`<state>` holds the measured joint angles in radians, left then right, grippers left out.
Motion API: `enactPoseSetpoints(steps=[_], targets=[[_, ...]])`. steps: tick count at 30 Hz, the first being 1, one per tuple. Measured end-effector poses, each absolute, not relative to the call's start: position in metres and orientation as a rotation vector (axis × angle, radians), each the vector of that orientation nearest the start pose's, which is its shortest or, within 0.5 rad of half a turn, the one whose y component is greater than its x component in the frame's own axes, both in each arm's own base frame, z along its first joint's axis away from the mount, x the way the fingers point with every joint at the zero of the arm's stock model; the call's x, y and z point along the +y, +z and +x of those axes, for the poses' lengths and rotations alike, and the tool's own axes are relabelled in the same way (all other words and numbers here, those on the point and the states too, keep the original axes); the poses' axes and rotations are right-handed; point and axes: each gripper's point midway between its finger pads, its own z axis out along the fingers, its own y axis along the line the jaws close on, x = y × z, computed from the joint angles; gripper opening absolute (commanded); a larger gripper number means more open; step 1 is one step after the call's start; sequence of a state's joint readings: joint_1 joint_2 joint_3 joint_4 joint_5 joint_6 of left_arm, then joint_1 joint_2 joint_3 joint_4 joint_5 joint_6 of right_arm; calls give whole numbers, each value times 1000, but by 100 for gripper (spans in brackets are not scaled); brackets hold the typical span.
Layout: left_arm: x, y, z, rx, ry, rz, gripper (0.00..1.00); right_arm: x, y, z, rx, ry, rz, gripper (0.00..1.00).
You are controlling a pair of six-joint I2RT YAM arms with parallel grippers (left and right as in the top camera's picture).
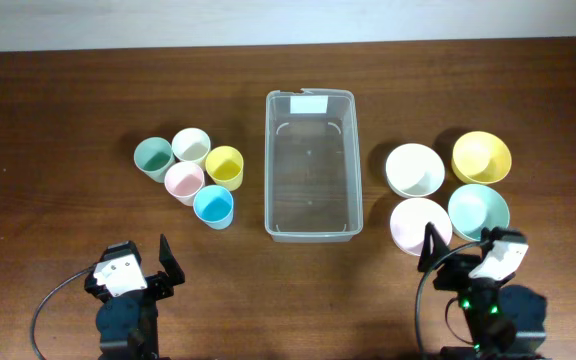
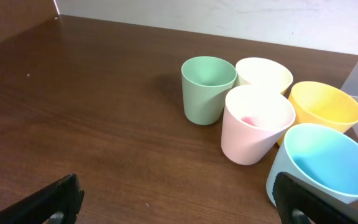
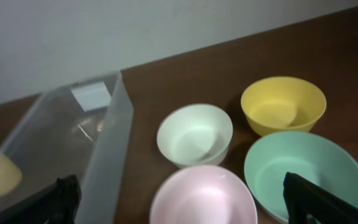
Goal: Pack container
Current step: 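Move the right gripper to the mint green bowl and grasp it, then carry the mint green bowl into the clear container and release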
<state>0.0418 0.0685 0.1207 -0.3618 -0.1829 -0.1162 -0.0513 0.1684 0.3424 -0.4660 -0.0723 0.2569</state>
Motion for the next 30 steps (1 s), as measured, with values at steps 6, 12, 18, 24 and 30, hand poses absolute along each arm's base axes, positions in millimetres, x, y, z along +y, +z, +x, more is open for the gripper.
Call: enactPoseSetpoints(steps=[6,12,18,24,30], targets=[[41,130,228,1856,121,-273,100,-1,221,252,2041,188,253,99],[41,130,228,1857,121,-273,100,-37,227,288,2336,104,403,99],[41,130,228,1857,120,-272,100,-91,192,302,2460,183,684,99],[41,129,228,1858,121,-273,100,-153,126,280,2543,265,1088,99],[41,129,228,1858,121,-272,100,-167,71,279,2630,349,1230,83]])
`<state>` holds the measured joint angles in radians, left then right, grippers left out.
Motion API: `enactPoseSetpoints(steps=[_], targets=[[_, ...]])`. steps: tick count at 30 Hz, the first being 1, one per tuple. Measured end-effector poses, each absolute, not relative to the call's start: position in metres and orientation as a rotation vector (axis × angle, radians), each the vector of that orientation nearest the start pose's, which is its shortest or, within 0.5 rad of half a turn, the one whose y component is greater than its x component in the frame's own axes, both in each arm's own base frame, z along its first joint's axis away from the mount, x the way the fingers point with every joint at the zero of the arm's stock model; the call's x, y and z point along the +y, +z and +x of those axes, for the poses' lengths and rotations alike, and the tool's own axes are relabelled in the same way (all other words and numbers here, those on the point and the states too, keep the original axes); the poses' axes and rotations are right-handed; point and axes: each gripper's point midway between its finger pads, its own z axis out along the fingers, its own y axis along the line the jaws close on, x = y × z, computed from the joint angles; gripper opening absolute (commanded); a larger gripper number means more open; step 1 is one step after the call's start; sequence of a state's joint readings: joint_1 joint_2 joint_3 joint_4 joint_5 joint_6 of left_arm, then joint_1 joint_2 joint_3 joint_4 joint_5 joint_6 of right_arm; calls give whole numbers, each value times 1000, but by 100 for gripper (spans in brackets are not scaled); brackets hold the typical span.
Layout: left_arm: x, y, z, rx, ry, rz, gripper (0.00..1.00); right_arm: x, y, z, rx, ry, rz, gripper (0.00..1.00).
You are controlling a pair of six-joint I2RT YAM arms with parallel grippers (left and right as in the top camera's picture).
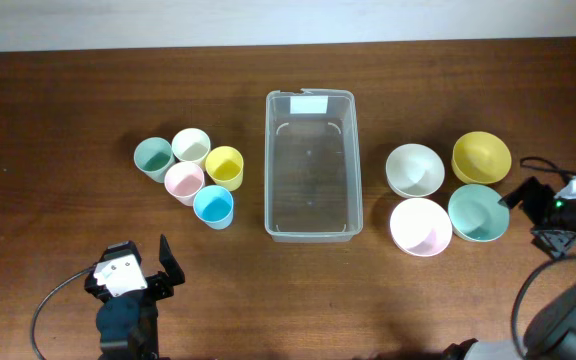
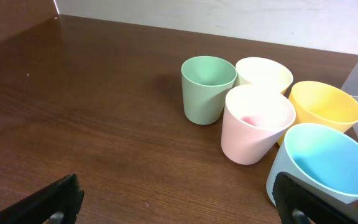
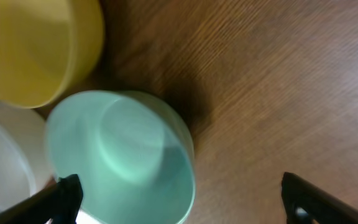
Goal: Pack container
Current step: 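Carry the mint green bowl into the clear container and release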
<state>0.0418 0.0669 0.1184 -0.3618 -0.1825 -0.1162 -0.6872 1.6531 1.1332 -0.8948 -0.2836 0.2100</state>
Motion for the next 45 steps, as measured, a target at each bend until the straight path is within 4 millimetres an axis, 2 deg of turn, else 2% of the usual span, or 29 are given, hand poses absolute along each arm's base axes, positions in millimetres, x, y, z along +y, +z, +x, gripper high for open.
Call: enactPoseSetpoints(steps=[1,3,6,7,10,14,17,19,21,22,23,24,27,30,31,33,34,35,38,40,42,43,44,45], targets=[[41,129,228,1858,121,-272,100,-166,56,282,2647,384,1247,80],[41,129,228,1858,121,-273,100,-163,44,287,2656,442,1258,72],[41,129,228,1858,121,-272,100,-159,27,293,2663,522,1269,65],[41,129,228,1858,121,-273,100,-158,21,296,2658,547,1271,59],[41,129,228,1858,121,-273,100,-160,14,304,2624,572,1290,33],[41,129,228,1858,121,-273,100,-159,14,307,2606,593,1314,4],[41,130,228,1857,121,-273,100,-157,15,307,2603,614,1319,4],[41,129,228,1858,121,-273,100,-156,21,305,2598,615,1320,4],[41,129,228,1858,121,-272,100,-154,35,303,2582,608,1318,4],[41,129,228,1858,121,-272,100,-150,48,301,2570,615,1318,4],[41,129,228,1858,121,-272,100,-143,76,299,2534,630,1285,4],[41,129,228,1858,121,-273,100,-141,87,300,2517,637,1269,4],[41,129,228,1858,121,-272,100,-113,145,309,2487,655,1100,4],[41,129,228,1858,121,-272,100,-63,195,332,2509,647,810,4],[41,130,228,1857,121,-273,100,-38,213,343,2514,641,674,4],[41,130,228,1857,121,-273,100,26,245,362,2516,638,374,4],[41,129,228,1858,121,-273,100,59,257,369,2512,627,239,4],[41,129,228,1858,121,-273,100,81,261,374,2517,616,167,4],[41,130,228,1856,121,-273,100,117,256,403,2511,597,71,4],[41,130,228,1857,120,-272,100,135,232,426,2546,596,50,4],[41,130,228,1857,121,-272,100,149,201,448,2572,603,39,4],[41,130,228,1857,121,-273,100,155,182,459,2587,605,35,4],[41,130,228,1857,120,-272,100,162,150,470,2629,603,37,4],[41,130,228,1857,120,-272,100,165,136,473,2649,601,40,4]])
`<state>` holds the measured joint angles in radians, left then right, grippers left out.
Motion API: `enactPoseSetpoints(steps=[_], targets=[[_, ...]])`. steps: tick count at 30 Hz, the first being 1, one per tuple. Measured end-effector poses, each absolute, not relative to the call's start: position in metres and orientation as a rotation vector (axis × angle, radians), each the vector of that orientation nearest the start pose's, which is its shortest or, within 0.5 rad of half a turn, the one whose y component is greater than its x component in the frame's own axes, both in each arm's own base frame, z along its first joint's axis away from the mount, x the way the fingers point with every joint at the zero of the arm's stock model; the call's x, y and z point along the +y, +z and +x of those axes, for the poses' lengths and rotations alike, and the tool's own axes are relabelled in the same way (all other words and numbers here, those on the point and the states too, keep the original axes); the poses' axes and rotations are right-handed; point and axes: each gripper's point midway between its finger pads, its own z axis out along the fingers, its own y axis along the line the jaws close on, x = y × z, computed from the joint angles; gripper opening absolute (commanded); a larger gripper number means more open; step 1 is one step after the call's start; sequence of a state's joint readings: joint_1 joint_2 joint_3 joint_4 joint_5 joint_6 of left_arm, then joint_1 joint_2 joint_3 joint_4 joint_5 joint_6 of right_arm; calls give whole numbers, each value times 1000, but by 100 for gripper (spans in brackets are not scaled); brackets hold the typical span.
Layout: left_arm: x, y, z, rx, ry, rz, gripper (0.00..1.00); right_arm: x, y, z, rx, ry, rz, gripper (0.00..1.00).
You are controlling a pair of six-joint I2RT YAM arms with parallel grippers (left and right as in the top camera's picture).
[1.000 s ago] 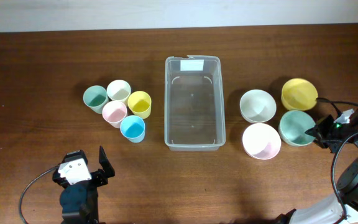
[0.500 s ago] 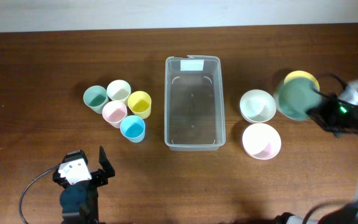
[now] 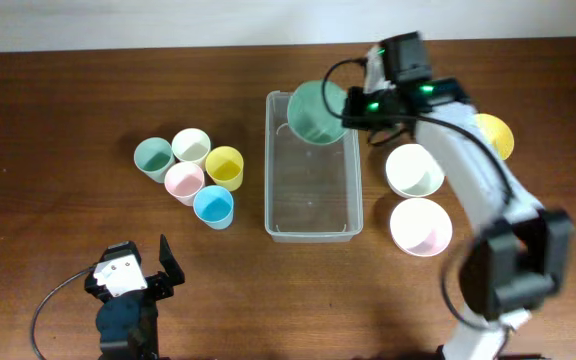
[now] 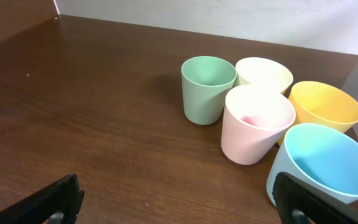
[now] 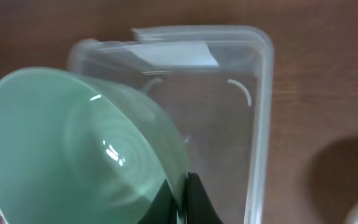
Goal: Pack container
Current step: 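Carry the mint green bowl into the clear container and release, then grasp the yellow bowl with the right gripper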
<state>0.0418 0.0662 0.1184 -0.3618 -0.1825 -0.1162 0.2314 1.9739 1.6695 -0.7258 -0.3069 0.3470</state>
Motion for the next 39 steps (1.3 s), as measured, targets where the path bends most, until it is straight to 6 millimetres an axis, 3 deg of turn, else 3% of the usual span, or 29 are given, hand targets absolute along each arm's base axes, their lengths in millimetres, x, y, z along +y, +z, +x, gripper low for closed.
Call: enactPoseSetpoints(steps=[2,4,5,9,13,17,19,21,22,23,24,26,28,30,31,37,39], targets=[[41,130,228,1857,121,-273,100,171,99,478,2706,601,67,4],[41,130,228,1857,120,-272,100,173,81,483,2719,602,76,5],[41,130,228,1857,120,-272,100,176,79,488,2700,612,62,16],[41,130,228,1857,120,-272,100,187,87,505,2611,672,-5,42],[41,130,228,1857,120,-272,100,190,97,505,2607,716,-26,44],[41,130,228,1857,120,-272,100,175,131,498,2599,739,-11,45],[41,130,228,1857,121,-273,100,145,168,493,2559,722,37,47],[41,130,228,1857,120,-272,100,89,206,488,2509,671,161,48],[41,130,228,1857,121,-273,100,63,218,486,2485,637,222,48],[41,130,228,1857,120,-272,100,17,229,481,2462,582,339,49],[41,130,228,1857,120,-272,100,-12,229,478,2458,541,420,48],[41,130,228,1857,120,-272,100,-69,212,465,2485,450,604,56],[41,130,228,1857,121,-273,100,-101,192,459,2508,394,721,59],[41,130,228,1856,121,-273,100,-134,161,454,2539,326,853,59],[41,130,228,1857,121,-273,100,-154,135,450,2566,293,949,59],[41,130,228,1857,120,-272,100,-199,59,431,2620,274,1214,59],[41,130,228,1857,121,-273,100,-206,44,430,2622,279,1249,58]])
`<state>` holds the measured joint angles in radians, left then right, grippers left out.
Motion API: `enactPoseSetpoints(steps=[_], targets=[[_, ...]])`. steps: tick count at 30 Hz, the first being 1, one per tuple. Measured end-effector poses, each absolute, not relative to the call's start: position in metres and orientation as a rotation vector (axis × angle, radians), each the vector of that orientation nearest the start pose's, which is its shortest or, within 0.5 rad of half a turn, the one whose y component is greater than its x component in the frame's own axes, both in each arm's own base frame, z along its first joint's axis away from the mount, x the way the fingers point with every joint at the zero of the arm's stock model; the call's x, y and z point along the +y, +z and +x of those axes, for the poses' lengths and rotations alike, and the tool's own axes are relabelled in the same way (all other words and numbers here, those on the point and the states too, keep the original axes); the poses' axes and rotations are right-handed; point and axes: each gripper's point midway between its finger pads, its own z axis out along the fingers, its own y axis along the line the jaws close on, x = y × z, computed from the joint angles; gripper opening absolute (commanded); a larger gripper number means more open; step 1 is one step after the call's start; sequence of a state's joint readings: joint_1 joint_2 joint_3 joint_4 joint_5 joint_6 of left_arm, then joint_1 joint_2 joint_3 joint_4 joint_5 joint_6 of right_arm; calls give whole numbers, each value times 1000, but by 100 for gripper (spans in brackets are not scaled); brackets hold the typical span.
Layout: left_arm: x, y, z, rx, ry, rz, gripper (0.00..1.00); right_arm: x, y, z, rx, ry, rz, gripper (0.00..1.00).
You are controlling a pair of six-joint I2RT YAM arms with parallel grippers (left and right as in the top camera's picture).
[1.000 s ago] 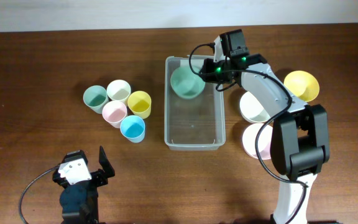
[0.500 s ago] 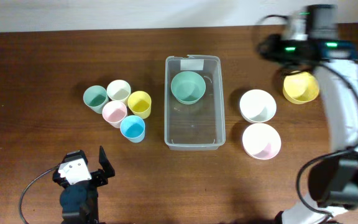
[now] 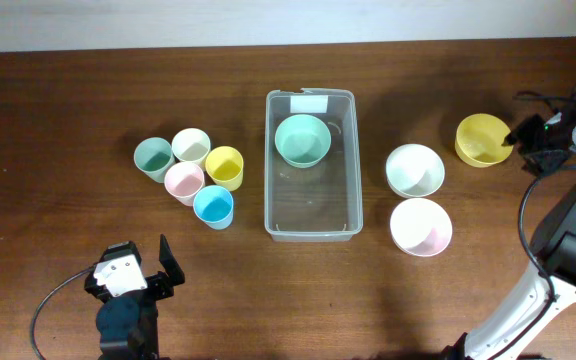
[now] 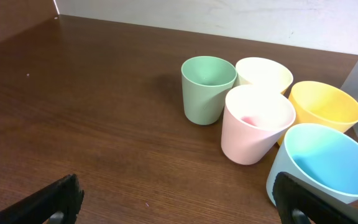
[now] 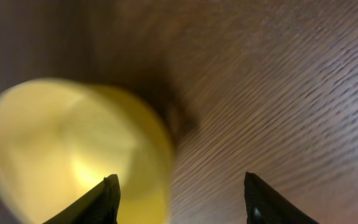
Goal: Pack container
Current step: 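Grasp the yellow bowl with the right gripper, then stack the yellow bowl onto the green bowl in the container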
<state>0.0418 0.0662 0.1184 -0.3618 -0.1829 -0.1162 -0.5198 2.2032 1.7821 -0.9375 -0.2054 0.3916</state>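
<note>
The clear plastic container (image 3: 308,215) stands mid-table with a green bowl (image 3: 302,140) upright in its far end. To its right are a white bowl (image 3: 414,169), a pink bowl (image 3: 420,227) and a yellow bowl (image 3: 482,139). My right gripper (image 5: 182,199) is open astride the right rim of the yellow bowl (image 5: 73,149), one finger over its inside and one outside. Green (image 4: 207,89), white (image 4: 264,73), pink (image 4: 257,123), yellow (image 4: 324,107) and blue (image 4: 325,163) cups cluster left of the container. My left gripper (image 4: 179,205) rests open at the front edge, short of the cups.
A white label (image 3: 309,104) sits on the container's far wall. The right arm's cable (image 3: 543,98) trails near the table's right edge. Bare brown wood (image 3: 298,290) lies in front of the container.
The green bowl, then held tilted over the container's far end, now sits inside it. My right gripper has let go and is open at the yellow bowl. The left arm has not moved.
Both grippers rested open at the front edge, with the green bowl among the other bowls at the right. Then my right gripper was open beside the green bowl. Then it held that bowl over the container. The bowl now lies inside, and the gripper is at the yellow bowl.
</note>
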Motion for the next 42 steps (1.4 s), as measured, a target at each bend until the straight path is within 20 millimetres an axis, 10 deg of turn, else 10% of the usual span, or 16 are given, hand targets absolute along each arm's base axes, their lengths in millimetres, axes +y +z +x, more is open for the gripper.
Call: enactPoseSetpoints(steps=[6,9,17,21,25,29,34,42], targets=[[41,130,228,1857,120,-272,100,-204,10,445,2606,385,1255,36],[41,130,228,1857,121,-273,100,-201,11,455,2575,446,1225,4],[41,130,228,1857,121,-273,100,-183,15,447,2615,555,1263,4],[41,130,228,1856,121,-273,100,-164,66,449,2654,554,1183,4],[41,130,228,1857,120,-272,100,-90,164,469,2683,534,795,4],[41,130,228,1857,121,-273,100,56,234,471,2680,552,233,4],[41,130,228,1857,121,-273,100,138,198,466,2775,466,-28,4],[41,130,228,1857,121,-273,100,176,121,474,2890,403,-136,4]])
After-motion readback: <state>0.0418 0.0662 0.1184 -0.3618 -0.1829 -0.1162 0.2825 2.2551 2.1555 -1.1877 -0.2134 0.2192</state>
